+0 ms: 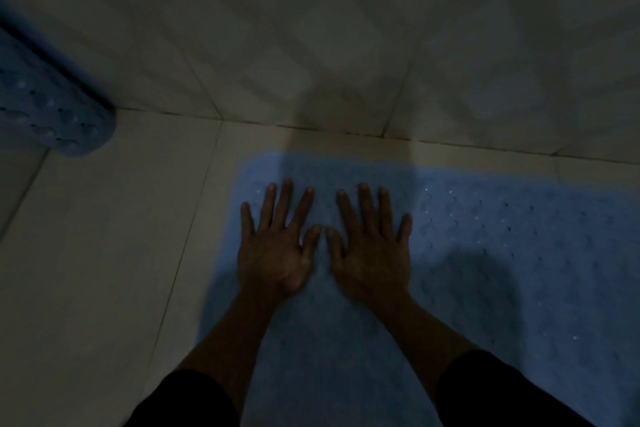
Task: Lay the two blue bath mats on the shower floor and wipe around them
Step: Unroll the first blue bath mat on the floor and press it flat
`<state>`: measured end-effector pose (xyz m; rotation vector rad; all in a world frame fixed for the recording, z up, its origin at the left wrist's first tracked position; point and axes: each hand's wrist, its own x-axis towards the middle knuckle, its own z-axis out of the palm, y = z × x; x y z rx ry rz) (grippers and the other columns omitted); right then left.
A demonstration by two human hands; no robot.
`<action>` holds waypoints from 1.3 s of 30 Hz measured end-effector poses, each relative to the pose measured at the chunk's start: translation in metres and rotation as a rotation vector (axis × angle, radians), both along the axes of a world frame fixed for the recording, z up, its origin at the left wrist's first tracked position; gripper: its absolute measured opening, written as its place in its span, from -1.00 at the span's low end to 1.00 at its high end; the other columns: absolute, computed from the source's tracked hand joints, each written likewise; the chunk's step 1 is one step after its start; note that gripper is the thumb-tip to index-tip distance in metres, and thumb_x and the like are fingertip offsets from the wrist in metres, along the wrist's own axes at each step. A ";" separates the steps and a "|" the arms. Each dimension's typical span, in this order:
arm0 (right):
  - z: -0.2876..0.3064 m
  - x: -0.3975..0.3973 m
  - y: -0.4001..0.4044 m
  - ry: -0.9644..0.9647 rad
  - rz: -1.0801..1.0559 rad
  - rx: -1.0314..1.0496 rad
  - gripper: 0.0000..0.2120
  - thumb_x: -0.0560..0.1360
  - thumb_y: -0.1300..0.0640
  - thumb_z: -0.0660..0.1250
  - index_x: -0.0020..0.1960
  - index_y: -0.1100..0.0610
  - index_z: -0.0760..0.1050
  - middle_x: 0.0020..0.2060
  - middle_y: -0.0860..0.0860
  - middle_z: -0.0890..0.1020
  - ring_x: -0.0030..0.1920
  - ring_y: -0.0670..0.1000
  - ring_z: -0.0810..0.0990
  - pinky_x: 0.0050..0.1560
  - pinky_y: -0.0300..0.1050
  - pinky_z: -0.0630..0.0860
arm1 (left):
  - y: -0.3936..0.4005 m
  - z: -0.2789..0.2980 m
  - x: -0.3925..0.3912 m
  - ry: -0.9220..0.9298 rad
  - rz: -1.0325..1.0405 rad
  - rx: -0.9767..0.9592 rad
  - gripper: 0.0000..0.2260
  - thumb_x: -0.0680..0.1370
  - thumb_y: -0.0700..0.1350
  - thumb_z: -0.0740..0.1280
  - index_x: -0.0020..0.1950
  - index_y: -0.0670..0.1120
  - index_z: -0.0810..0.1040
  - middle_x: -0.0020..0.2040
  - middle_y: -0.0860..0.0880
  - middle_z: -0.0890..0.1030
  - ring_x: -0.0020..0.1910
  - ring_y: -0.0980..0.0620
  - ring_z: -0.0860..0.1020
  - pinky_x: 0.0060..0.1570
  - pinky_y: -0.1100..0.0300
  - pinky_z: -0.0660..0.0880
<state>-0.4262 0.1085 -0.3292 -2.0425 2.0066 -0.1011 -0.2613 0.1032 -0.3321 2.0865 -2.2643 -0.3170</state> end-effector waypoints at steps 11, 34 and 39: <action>0.001 -0.001 0.000 -0.002 0.001 -0.001 -0.36 0.58 -0.28 -0.03 0.58 -0.15 -0.14 0.60 -0.06 -0.13 0.58 0.06 -0.22 0.48 0.36 -0.10 | 0.000 0.001 -0.001 -0.046 -0.008 -0.023 -0.45 0.64 0.21 -0.01 0.61 0.16 -0.06 0.64 0.01 -0.04 0.62 -0.05 -0.10 0.52 -0.27 -0.05; 0.005 -0.013 0.121 -0.075 0.004 -0.030 -0.40 0.59 -0.26 -0.05 0.57 -0.18 -0.13 0.59 -0.06 -0.15 0.58 0.09 -0.23 0.49 0.33 -0.21 | 0.121 0.003 0.006 0.006 -0.040 0.050 -0.47 0.65 0.25 -0.12 0.60 0.20 -0.17 0.63 0.01 -0.18 0.60 -0.06 -0.27 0.51 -0.27 -0.28; 0.004 -0.013 0.147 -0.017 0.003 0.019 -0.38 0.59 -0.28 -0.07 0.57 -0.17 -0.18 0.59 -0.05 -0.14 0.58 0.08 -0.23 0.50 0.33 -0.18 | 0.136 0.002 0.007 0.005 -0.031 0.046 -0.45 0.65 0.27 -0.08 0.59 0.21 -0.19 0.63 0.03 -0.20 0.60 -0.04 -0.28 0.53 -0.24 -0.26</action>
